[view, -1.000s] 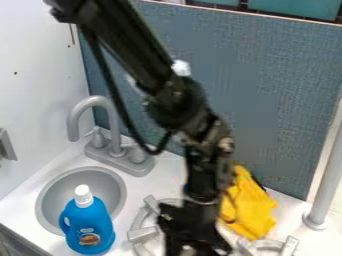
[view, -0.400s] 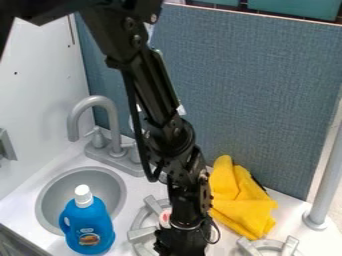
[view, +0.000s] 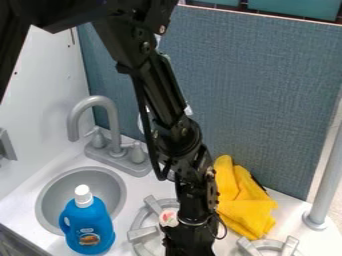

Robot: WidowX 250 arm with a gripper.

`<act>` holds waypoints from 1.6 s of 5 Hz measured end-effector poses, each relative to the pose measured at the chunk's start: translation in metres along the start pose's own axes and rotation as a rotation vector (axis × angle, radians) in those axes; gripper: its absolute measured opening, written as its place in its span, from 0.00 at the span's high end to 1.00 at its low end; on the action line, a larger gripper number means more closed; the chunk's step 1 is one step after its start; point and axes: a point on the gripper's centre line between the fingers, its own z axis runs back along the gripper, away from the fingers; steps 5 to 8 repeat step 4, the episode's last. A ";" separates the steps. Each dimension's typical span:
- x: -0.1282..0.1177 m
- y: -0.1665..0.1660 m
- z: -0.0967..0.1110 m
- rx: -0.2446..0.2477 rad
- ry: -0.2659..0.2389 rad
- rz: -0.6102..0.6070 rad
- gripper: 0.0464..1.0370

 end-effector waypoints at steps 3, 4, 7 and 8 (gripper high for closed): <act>-0.007 0.001 0.104 0.124 -0.173 0.162 0.03; -0.027 0.006 0.144 0.212 -0.211 0.236 0.03; -0.027 0.006 0.144 0.212 -0.211 0.236 0.03; -0.027 0.006 0.144 0.212 -0.211 0.236 0.03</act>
